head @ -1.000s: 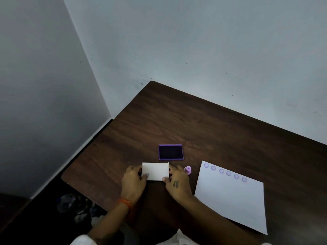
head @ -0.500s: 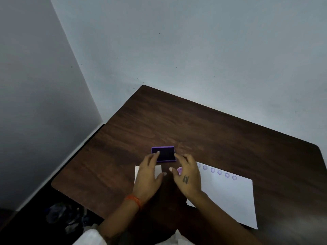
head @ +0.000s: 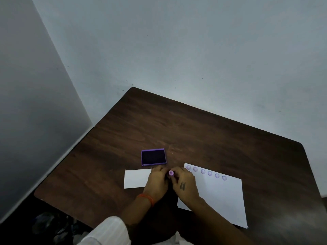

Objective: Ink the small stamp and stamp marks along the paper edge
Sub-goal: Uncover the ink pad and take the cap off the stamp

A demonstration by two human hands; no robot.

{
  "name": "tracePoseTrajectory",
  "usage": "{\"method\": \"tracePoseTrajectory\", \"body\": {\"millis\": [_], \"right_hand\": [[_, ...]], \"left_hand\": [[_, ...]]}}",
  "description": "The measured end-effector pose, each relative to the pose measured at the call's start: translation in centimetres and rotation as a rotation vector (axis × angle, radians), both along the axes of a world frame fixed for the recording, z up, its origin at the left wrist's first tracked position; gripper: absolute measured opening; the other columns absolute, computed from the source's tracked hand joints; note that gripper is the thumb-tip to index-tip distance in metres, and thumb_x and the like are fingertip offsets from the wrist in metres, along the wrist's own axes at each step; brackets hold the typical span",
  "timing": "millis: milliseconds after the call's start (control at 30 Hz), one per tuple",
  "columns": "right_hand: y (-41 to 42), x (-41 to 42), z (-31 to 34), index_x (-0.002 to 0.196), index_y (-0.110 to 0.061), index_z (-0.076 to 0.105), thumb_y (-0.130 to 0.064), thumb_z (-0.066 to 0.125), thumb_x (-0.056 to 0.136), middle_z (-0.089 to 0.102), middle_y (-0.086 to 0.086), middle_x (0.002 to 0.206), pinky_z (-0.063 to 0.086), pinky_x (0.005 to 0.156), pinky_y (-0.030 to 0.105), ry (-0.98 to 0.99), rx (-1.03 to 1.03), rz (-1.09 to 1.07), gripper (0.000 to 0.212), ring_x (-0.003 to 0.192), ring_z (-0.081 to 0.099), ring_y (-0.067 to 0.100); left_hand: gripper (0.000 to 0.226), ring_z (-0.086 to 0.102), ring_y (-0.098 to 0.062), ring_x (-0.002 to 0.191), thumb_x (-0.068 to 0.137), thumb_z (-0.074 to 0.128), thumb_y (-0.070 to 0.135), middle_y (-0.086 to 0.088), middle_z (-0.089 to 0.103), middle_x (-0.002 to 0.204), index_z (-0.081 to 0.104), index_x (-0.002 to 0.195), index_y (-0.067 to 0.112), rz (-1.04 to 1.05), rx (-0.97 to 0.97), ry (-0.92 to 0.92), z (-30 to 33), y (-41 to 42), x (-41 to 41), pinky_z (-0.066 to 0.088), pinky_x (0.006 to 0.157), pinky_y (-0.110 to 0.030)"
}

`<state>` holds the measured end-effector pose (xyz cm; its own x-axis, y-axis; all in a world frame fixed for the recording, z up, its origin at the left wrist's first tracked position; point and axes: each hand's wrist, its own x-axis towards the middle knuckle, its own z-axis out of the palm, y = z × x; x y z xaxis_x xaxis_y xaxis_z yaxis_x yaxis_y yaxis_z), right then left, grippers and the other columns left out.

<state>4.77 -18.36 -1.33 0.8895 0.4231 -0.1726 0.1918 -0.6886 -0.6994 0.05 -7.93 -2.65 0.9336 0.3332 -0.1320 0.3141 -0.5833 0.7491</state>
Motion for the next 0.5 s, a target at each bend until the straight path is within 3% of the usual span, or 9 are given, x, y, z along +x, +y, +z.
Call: {"method": "tracePoseTrajectory", "body": {"millis": [133, 200, 267, 333, 433, 500], "right_hand": [[-0.1, 0.7, 0.0, 0.102, -0.009, 0.067, -0.027, 0.057, 0.089, 0.070, 0.009, 0.108, 0.039, 0.084, 0.011, 0.046, 0.018, -0.003, 0.024, 0.094, 0.063, 0.018], [-0.4, 1.1, 0.2, 0.093, -0.013, 0.070, -0.024, 0.061, 0.088, 0.073, 0.007, 0.097, 0.044, 0.078, 0.009, 0.072, 0.126, -0.037, 0.016, 0.085, 0.065, 0.014], [-0.9, 1.6, 0.6, 0.084, -0.020, 0.070, -0.019, 0.065, 0.084, 0.073, 0.001, 0.085, 0.054, 0.071, 0.016, 0.219, 0.300, -0.110, 0.005, 0.083, 0.069, 0.016], [-1.1, 1.8, 1.0, 0.079, -0.025, 0.069, -0.014, 0.066, 0.083, 0.072, -0.001, 0.084, 0.056, 0.064, 0.017, 0.420, 0.417, -0.175, 0.012, 0.082, 0.071, 0.016], [-1.1, 2.2, 1.0, 0.085, -0.021, 0.068, -0.019, 0.066, 0.083, 0.072, 0.005, 0.090, 0.059, 0.073, 0.025, 0.552, 0.423, -0.235, 0.003, 0.082, 0.071, 0.017], [-1.0, 2.4, 1.0, 0.090, -0.018, 0.066, -0.024, 0.066, 0.083, 0.071, 0.005, 0.089, 0.059, 0.072, 0.024, 0.557, 0.410, -0.261, 0.009, 0.078, 0.071, 0.015]], "left_hand": [[0.024, 0.055, -0.018, 0.105, 0.087, 0.055, 0.013, -0.007, 0.064, 0.115, 0.062, 0.110, 0.015, 0.024, -0.031, -0.012, -0.1, 0.0, 0.3, 0.034, 0.089, -0.016], [0.025, 0.057, -0.015, 0.102, 0.084, 0.060, 0.015, -0.005, 0.064, 0.114, 0.063, 0.109, 0.017, 0.039, -0.067, -0.034, 0.2, 0.4, 0.3, 0.038, 0.089, -0.017], [0.031, 0.058, -0.012, 0.102, 0.081, 0.066, 0.016, -0.003, 0.064, 0.114, 0.062, 0.111, 0.018, 0.052, -0.145, -0.058, 0.6, 0.8, 0.2, 0.045, 0.091, -0.021], [0.035, 0.060, -0.011, 0.102, 0.079, 0.068, 0.016, -0.002, 0.066, 0.113, 0.061, 0.113, 0.018, 0.058, -0.221, -0.074, 1.0, 1.1, 0.0, 0.049, 0.093, -0.025], [0.030, 0.062, -0.007, 0.094, 0.078, 0.069, 0.015, -0.001, 0.069, 0.106, 0.063, 0.107, 0.018, 0.055, -0.258, -0.104, 1.4, 1.2, 0.0, 0.048, 0.081, -0.011], [0.025, 0.062, -0.003, 0.090, 0.078, 0.070, 0.017, 0.001, 0.070, 0.101, 0.064, 0.102, 0.020, 0.049, -0.253, -0.111, 1.6, 1.2, 0.0, 0.047, 0.075, -0.004]]}}
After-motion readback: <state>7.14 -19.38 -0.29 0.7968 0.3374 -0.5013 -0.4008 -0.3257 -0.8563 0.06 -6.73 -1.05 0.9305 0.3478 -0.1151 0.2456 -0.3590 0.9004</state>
